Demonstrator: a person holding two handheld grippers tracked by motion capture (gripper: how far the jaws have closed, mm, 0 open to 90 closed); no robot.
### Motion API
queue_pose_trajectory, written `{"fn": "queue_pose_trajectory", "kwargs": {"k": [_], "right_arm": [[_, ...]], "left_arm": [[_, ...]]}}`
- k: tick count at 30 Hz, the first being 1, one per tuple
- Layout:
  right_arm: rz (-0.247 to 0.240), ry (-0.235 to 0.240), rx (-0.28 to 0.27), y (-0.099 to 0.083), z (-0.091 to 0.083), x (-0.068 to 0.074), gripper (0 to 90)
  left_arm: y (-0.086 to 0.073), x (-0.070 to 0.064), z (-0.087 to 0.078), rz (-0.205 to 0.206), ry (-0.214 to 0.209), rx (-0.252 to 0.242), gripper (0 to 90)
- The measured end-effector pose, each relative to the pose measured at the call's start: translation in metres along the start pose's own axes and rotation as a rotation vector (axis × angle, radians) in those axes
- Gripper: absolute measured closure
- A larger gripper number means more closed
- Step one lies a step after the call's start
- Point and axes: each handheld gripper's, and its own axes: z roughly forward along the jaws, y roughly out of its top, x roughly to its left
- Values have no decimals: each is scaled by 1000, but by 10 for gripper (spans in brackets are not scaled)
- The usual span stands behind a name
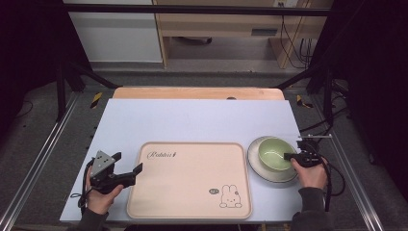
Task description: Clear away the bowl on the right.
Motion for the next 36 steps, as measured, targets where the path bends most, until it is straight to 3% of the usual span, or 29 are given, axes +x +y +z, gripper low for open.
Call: {"fn": "queue_pose_trajectory", "kwargs": {"k": [8,36], "right_arm": [[40,16,-7,0,0,-1,834],[4,-28,-46,1,-6,9,841]], "left_arm": [[0,0,0,1,0,1,122],[1,-1,-1,0,0,-3,125]]}}
